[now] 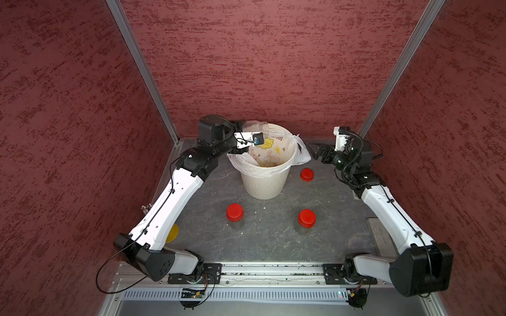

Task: Empty moldy tea leaves from jars
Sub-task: Pour the moldy tea leaves from the jar into the trash bin.

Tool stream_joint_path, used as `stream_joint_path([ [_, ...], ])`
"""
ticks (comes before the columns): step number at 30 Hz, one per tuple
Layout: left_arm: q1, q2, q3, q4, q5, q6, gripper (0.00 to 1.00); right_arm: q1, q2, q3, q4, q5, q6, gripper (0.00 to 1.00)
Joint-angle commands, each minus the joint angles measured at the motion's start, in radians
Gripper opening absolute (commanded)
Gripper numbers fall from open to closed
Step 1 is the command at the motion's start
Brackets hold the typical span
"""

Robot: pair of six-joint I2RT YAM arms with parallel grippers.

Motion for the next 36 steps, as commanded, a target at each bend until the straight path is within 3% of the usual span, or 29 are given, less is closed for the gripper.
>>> stream_joint_path([
  [1, 0.007, -0.028, -0.03, 0.11, 0.161, -0.098, 0.57, -0.003, -0.025, 0.004, 0.012, -0.005, 0.019, 0.99],
  [3, -0.021, -0.008, -0.014, 0.047, 0.068, 0.034, 0.57, -0.002, -0.025, 0.008, 0.011, -0.006, 0.018, 0.99],
  [8, -0.074, 0.079, 0.056, -0.071, -0.289, 0.398, 0.56, -0.002, -0.019, 0.006, 0.013, -0.008, 0.017, 0.99],
  [11, -0.084, 0.114, 0.061, -0.052, -0.469, 0.633, 0.56, -0.001, -0.015, 0.001, 0.02, -0.016, 0.018, 0.99],
  [13, -0.107, 0.139, 0.114, -0.107, -0.544, 0.697, 0.56, -0.001, -0.01, 0.001, 0.024, -0.018, 0.015, 0.99],
  [19, -0.208, 0.194, 0.226, -0.315, -0.584, 0.718, 0.56, -0.001, -0.001, 0.004, 0.04, -0.037, 0.006, 0.99],
  [28, -0.234, 0.283, 0.395, -0.434, -0.586, 0.699, 0.56, -0.002, 0.004, 0.02, 0.04, -0.039, -0.003, 0.99],
  [33, -0.23, 0.278, 0.324, -0.445, -0.58, 0.673, 0.56, -0.001, 0.004, 0.012, 0.051, -0.04, 0.006, 0.99],
  [36, -0.228, 0.304, 0.389, -0.471, -0.587, 0.683, 0.56, -0.002, 0.011, 0.016, 0.051, -0.043, 0.009, 0.99],
])
